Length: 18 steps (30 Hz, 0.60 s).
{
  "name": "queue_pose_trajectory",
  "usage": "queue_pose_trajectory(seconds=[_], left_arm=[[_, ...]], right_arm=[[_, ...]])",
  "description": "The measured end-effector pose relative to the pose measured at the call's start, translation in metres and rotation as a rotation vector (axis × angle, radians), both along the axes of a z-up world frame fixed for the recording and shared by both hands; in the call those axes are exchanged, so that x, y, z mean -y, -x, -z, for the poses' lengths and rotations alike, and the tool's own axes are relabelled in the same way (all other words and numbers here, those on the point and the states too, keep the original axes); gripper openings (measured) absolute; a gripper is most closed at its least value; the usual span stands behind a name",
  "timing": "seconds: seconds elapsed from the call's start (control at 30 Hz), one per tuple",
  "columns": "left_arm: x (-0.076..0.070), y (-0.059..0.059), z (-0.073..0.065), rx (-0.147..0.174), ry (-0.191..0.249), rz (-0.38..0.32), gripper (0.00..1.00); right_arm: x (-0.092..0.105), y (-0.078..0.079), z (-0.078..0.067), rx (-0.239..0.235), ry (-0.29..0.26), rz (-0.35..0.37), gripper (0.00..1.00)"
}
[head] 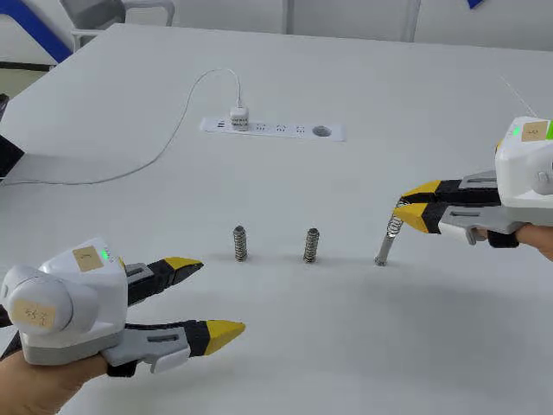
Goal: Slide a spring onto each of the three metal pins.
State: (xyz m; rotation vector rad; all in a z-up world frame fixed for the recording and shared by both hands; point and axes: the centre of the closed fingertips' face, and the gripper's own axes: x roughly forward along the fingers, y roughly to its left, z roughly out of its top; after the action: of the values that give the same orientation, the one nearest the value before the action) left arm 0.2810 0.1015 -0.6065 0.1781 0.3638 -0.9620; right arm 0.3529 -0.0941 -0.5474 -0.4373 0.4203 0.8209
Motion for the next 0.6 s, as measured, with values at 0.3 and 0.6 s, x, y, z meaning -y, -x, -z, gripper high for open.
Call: queue_pose_trajectory(seconds=[0.3,0.6], left_arm=[[0.001,0.000,0.000,-0.001,-0.001,0.000,0.60],[0.001,0.000,0.001,-0.004,-0.001,-0.001,0.60]], right_arm=[[0.003,-0.002,0.006,-0.006,0.003,0.010,0.11],[0.003,-0.003,0.014,-0.016,0.002,0.017,0.11]])
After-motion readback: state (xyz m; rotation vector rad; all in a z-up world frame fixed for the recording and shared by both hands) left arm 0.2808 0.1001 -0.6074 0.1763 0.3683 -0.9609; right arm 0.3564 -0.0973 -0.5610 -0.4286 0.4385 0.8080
